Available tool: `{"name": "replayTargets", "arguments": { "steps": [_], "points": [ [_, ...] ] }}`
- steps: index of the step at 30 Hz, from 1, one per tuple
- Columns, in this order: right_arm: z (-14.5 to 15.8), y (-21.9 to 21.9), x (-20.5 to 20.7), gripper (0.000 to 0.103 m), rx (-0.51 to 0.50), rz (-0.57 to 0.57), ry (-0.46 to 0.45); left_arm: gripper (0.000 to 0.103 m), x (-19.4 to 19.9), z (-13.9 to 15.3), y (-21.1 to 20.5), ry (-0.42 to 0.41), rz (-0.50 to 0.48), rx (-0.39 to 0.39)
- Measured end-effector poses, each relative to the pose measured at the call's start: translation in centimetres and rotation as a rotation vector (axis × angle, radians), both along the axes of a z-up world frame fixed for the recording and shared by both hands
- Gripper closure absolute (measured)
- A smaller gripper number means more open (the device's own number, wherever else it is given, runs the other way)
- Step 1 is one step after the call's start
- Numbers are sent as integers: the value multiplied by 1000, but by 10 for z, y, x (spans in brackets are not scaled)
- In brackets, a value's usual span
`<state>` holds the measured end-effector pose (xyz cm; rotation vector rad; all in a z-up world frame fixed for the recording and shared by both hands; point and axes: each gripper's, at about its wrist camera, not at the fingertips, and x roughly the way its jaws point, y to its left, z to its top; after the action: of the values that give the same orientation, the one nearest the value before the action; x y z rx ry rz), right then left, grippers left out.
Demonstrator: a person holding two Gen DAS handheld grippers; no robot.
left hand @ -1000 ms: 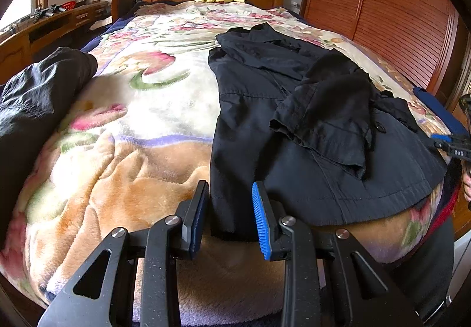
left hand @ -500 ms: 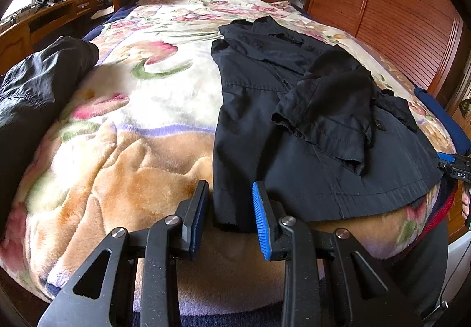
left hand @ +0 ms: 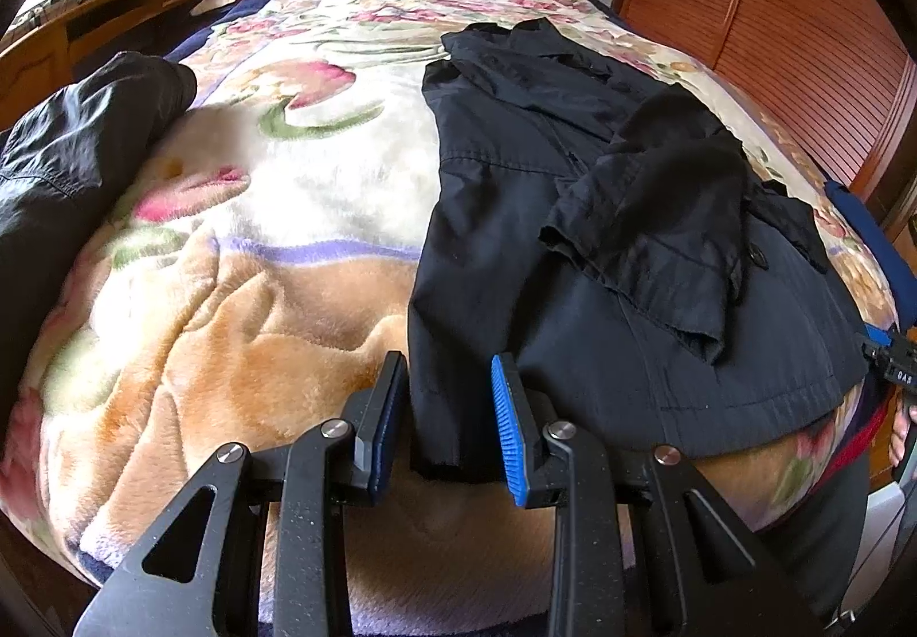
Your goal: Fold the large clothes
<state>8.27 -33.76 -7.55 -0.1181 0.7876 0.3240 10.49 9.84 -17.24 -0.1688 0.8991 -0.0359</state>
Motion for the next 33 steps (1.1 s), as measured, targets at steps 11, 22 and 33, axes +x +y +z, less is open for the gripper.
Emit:
{"name": "replayTargets", "arguments": {
  "steps": [11, 22, 33],
  "points": [
    [1, -3, -12, 75, 79, 66, 34, 89, -7, 4, 3, -10, -5, -33],
    [38, -7, -33, 94, 89, 38, -72, 98, -47, 59, -16, -217, -14, -70],
    [103, -32, -101, 94, 137, 75, -214, 99, -115, 115, -34, -375, -81, -64]
  ]
}}
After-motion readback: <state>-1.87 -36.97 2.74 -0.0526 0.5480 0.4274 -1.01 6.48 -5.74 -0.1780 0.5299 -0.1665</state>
